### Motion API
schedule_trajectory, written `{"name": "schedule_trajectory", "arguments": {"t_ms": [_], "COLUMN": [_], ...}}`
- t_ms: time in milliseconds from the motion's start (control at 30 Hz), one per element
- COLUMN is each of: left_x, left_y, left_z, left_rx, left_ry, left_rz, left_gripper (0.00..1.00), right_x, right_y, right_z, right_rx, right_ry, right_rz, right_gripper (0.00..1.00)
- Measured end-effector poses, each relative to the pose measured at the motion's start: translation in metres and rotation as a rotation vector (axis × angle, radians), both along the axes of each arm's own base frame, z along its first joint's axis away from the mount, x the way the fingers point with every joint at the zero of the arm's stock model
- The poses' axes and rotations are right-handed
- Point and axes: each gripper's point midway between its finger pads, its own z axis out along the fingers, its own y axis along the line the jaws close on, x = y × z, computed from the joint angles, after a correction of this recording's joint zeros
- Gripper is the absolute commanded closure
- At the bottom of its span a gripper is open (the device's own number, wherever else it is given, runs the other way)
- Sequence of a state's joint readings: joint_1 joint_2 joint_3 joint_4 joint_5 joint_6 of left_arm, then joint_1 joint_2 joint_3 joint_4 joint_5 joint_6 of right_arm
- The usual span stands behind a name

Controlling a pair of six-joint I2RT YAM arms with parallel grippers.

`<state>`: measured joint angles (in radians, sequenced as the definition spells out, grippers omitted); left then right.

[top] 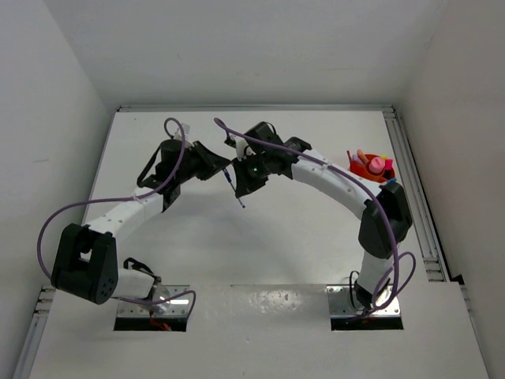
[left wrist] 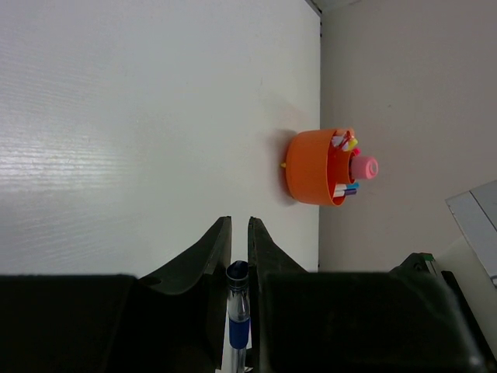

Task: Sort the stationery into containers
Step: Close the pen cap on the pen.

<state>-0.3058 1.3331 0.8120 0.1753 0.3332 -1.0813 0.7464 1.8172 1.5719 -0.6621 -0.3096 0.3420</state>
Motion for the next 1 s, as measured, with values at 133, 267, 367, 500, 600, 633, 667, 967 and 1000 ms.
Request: {"name": "schedule_trajectory", "arguments": {"t_ms": [133, 267, 367, 500, 600, 633, 667, 967, 1000], "left_x": [-0.001, -0.003, -0.003, -0.005, -0.006, -0.005, -0.005, -0.034, -0.043], "left_y": [-0.003, -0.005, -0.006, -0.008, -0.011, -0.011, -0.012, -0.033, -0.038], "left_z": [0.000, -0.001, -0.003, -0.006, -0.005, -0.005, -0.005, -0.038, -0.046], "left_rx": [0.000, 0.003, 0.008, 0.012, 0.013, 0.013, 0.014, 0.034, 0.037], "left_ry": [-0.004, -0.003, -0.005, -0.003, -0.009, -0.013, -0.014, 0.102, 0.140], "left_rz": [-0.006, -0.008, -0.008, -0.011, -0.012, -0.010, -0.009, -0.112, -0.141], "left_gripper": [1.00, 1.00, 1.00, 1.00, 1.00, 1.00, 1.00, 1.00, 1.00], "right_x": [-0.002, -0.003, -0.003, -0.005, -0.004, -0.004, -0.003, 0.042, 0.054], "right_y": [-0.001, -0.001, -0.002, -0.005, -0.007, -0.007, -0.008, 0.004, 0.009], "right_z": [-0.001, -0.002, -0.005, -0.006, -0.006, -0.006, -0.006, 0.024, 0.036], "right_rx": [-0.004, -0.009, -0.016, -0.026, -0.029, -0.029, -0.031, 0.067, 0.106], "right_ry": [0.011, 0.021, 0.033, 0.048, 0.053, 0.054, 0.056, -0.072, -0.119], "right_rz": [0.003, 0.005, 0.005, 0.003, -0.001, -0.003, -0.005, -0.055, -0.067], "right_gripper": [1.00, 1.00, 1.00, 1.00, 1.00, 1.00, 1.00, 1.00, 1.00]}}
